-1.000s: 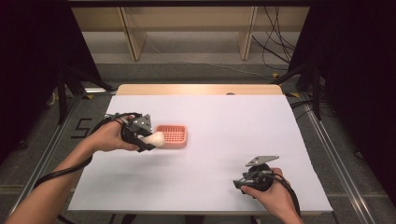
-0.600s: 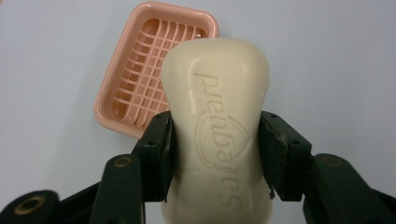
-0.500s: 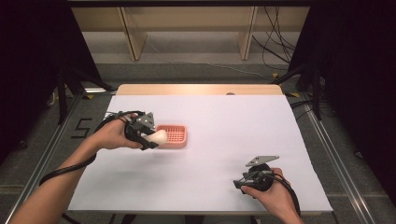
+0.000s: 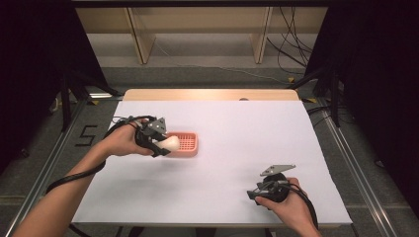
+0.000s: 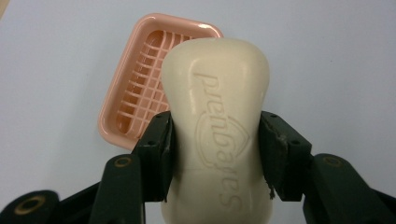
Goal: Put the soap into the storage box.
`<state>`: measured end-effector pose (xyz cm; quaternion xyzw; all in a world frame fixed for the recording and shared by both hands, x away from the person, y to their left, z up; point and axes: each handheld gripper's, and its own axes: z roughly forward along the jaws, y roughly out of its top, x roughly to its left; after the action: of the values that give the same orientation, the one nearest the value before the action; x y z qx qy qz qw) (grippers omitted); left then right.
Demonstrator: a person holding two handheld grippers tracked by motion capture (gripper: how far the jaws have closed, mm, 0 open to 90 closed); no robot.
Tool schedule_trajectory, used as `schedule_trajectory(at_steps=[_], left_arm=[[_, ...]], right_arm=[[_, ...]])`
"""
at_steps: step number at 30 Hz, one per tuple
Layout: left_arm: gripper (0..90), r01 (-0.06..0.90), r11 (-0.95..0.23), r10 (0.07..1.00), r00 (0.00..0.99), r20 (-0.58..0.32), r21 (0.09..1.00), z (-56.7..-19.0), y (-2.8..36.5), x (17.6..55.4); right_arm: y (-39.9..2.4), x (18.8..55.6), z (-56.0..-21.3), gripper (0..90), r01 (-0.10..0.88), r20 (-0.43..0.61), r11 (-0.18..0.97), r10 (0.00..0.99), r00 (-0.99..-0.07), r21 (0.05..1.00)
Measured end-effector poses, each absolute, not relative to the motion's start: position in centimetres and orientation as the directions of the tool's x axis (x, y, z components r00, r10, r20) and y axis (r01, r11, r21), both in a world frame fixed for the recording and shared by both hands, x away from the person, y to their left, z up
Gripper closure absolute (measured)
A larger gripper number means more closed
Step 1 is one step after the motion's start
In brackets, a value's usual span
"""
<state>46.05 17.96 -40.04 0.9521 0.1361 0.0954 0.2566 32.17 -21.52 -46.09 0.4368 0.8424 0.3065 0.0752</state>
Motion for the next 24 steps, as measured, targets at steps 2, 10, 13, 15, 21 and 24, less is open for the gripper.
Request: schedule_trajectory(at_steps=[2,10,13,15,21,24], left_arm=[[49.1,0.210,-0.834,0.305,0.946,0.109,0.510,-40.0,17.8,46.1],[49.1,0.181,-0.846,0.281,0.951,0.130,0.502,-40.0,17.3,46.6],[49.1,0.170,-0.846,0.271,0.953,0.134,0.505,-40.1,17.1,46.8],[49.1,0.162,-0.850,0.263,0.955,0.139,0.501,-40.1,17.0,47.0],[49.1,0.144,-0.857,0.244,0.959,0.144,0.495,-40.4,16.8,47.3],[49.1,0.131,-0.863,0.232,0.961,0.151,0.488,-40.5,16.8,47.6]], right_arm=[[-21.5,32.2,-46.1,49.2,0.689,0.141,0.431,0.782,-0.608,0.582],[-21.5,32.2,-46.1,49.2,0.688,0.141,0.430,0.781,-0.608,0.585],[-21.5,32.2,-46.1,49.2,0.686,0.141,0.430,0.780,-0.609,0.587],[-21.5,32.2,-46.1,49.2,0.686,0.143,0.427,0.781,-0.609,0.589],[-21.7,32.2,-46.1,49.2,0.676,0.130,0.436,0.777,-0.615,0.593],[-21.7,32.0,-46.1,49.2,0.690,0.145,0.420,0.785,-0.602,0.590]])
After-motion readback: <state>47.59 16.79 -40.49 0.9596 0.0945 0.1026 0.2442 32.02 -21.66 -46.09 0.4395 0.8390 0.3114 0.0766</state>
